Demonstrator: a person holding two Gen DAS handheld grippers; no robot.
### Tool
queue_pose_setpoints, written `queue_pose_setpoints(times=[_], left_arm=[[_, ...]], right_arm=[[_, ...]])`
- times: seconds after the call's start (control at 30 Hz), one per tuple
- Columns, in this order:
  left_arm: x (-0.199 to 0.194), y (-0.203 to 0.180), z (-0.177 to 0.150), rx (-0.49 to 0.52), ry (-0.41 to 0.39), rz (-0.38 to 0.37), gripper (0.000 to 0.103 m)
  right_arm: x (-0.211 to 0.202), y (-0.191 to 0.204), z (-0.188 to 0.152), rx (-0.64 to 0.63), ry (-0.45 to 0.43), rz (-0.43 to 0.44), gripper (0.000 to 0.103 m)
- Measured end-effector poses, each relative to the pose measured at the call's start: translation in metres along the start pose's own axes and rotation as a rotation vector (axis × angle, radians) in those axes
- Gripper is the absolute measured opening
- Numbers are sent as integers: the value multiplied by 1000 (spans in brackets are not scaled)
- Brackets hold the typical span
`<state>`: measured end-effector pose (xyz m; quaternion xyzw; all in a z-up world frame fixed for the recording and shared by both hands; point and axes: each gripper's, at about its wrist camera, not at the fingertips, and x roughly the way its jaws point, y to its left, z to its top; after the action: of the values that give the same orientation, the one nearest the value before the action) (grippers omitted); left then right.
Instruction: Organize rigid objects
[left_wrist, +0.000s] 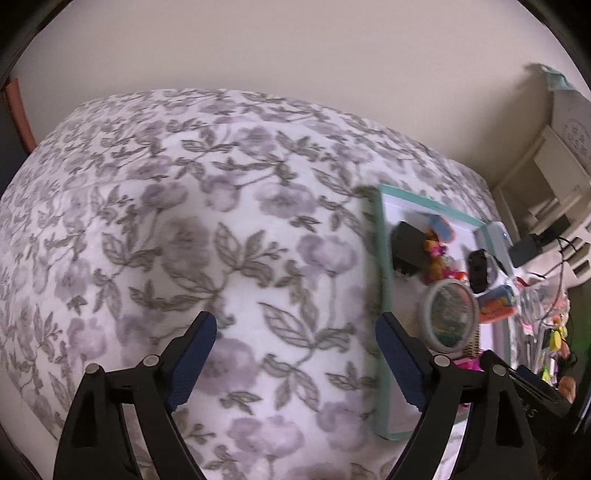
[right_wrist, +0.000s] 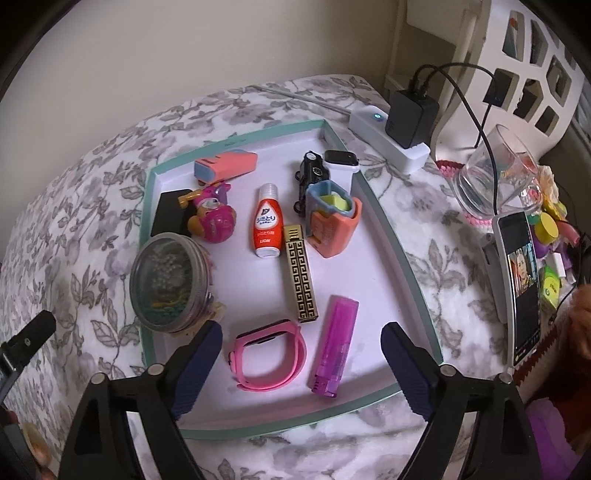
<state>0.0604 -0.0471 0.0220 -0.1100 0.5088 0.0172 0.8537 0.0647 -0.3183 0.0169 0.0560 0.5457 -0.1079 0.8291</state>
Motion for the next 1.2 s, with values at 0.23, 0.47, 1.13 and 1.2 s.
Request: queue_pose_setpoints(times=[0.23, 0.47, 1.13, 1.2], left_arm=[[-8, 21, 1, -22, -36, 46, 99], [-18, 24, -8, 16, -29, 33, 99], [-69, 37, -29, 70, -136, 125, 99], [-71, 36, -31, 81, -135, 115, 99]], right_arm=[[-10, 14, -5, -41, -46, -2, 103], [-29, 29, -14, -75, -112, 38, 103], [-72, 30, -40, -65, -224, 101, 103], [-74, 30, -41, -62, -228, 100, 103]])
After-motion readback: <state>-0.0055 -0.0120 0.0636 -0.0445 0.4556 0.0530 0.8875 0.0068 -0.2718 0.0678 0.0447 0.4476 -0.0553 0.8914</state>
